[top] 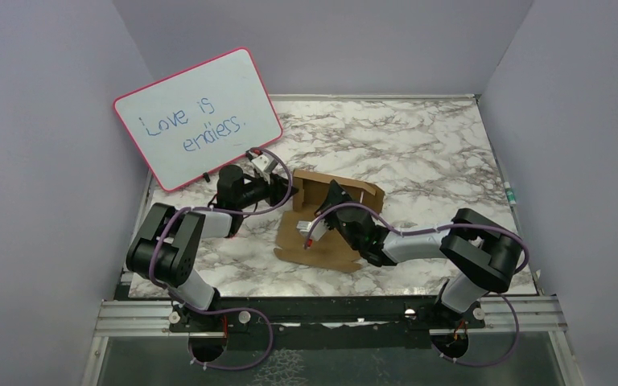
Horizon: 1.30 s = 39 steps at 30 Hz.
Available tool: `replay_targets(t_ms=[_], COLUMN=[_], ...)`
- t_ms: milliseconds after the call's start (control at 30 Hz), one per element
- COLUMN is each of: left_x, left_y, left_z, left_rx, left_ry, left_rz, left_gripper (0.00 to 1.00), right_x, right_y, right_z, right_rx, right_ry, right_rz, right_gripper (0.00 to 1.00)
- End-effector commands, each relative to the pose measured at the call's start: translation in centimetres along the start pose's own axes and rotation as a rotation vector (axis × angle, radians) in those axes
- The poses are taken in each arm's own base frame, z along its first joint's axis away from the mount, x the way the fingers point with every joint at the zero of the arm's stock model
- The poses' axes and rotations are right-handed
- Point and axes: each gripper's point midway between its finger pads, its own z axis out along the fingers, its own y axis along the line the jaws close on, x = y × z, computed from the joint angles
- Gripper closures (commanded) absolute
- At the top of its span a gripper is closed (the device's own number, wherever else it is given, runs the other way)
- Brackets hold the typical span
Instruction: Fold the paper box
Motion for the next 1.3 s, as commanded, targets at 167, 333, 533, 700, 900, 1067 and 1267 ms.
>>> replay_targets(t_ms=[167,333,533,700,900,1067,1267], left_x=[-0.1,-0.2,-0.1,-0.8,-0.4,0.2,0.6], left_y=[1.7,1.9,2.2,3.0,3.4,3.6,4.8], left_z=[0.3,0.5,0.9,0.9,1.2,1.6,1.7], left_rx=[-0.143,-0.168,-0.202,-0.265,-0.295,-0.332,-0.438], left_ry=[-0.01,-0.016,-0.023,-0.081,-0.115,-0.123,-0.137], left_rz=[0.069,0.078,0.08,0.074,0.059,0.055,0.033], left_gripper=[0.61,0.68,0.68,0.69,0.73,0.76,0.82], right_x=[-1.8,-1.9,-2.0,-2.2,-2.5,-2.7,-2.8], right_y=[0.5,0.0,-0.3,-0.1,0.2,0.6,0.8], right_z=[0.0,0.1,0.2,0.4,0.8,1.0,1.1], right_rx=[-0.016,-0.006,-0.002,-0.008,-0.028,-0.038,-0.043], right_ry=[-0.058,-0.059,-0.069,-0.073,-0.077,-0.081,-0.086], right_rz=[-0.055,-0.05,-0.045,-0.038,-0.022,-0.012,0.004], right_gripper=[0.99,0.99,0.99,0.99,0.99,0.99,0.99])
